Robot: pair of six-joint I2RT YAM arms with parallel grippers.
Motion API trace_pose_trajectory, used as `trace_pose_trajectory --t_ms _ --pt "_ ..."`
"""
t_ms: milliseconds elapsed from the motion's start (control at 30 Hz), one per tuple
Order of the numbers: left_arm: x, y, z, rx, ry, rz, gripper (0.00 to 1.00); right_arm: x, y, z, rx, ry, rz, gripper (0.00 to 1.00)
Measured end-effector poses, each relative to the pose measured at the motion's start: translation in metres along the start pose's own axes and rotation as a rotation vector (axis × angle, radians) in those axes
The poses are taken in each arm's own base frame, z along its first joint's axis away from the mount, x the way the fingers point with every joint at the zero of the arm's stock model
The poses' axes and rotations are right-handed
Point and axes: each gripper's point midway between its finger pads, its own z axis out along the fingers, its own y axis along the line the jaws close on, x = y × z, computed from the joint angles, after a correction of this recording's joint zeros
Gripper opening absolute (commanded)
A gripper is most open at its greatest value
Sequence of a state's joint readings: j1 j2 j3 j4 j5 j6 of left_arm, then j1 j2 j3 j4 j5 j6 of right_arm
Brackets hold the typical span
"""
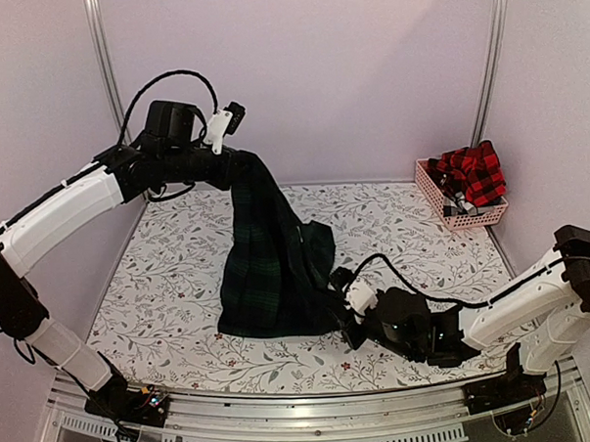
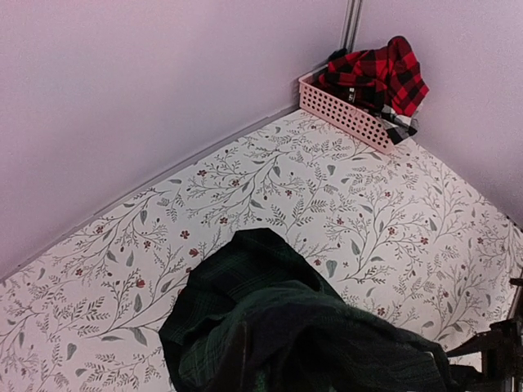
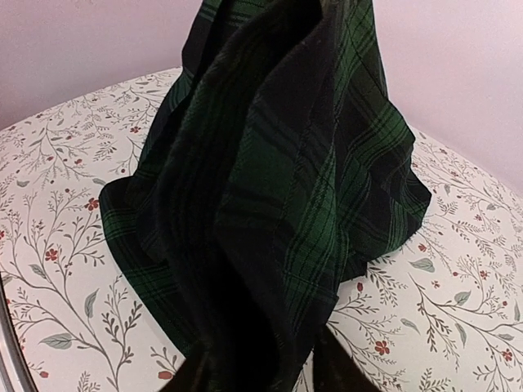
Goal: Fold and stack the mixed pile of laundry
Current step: Pick up the crumpled skirt from the center of the board.
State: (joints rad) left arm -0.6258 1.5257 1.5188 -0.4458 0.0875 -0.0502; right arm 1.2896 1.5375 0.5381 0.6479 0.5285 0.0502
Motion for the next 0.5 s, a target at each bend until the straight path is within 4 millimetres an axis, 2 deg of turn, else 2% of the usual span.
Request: trace_pose_trajectory --t_ms 133,233,300,333,367,433,500 --pt "0.004 0.012 -0.002 -0.034 0.006 -0.021 0.0 -0.007 -0.01 -0.002 0.049 -0.018 -0.017 0.0" --pt "0.004 0.027 -0.004 -0.067 0.003 -0.045 0.0 -0.035 -0.03 -0.01 0.075 -0.076 -0.012 0.0" --pt "0.004 0.036 -0.006 -0.087 0.001 -0.057 0.0 -0.07 -0.059 -0.017 0.108 -0.14 0.018 0.0" --pt "0.002 0.04 -0.007 -0.095 -0.002 -0.06 0.0 -0.1 -0.073 -0.024 0.113 -0.195 0.035 0.0" --pt "-0.001 0.044 -0.009 -0.104 -0.009 -0.063 0.0 -0.109 -0.09 -0.025 0.147 -0.213 0.049 0.0" --pt "-0.012 0.047 -0.014 -0.112 -0.033 -0.061 0.0 -0.16 -0.126 -0.037 0.198 -0.3 0.066 0.0" --pt "-0.028 0.047 -0.021 -0.114 -0.071 -0.053 0.0 -0.202 -0.146 -0.049 0.227 -0.37 0.057 0.0"
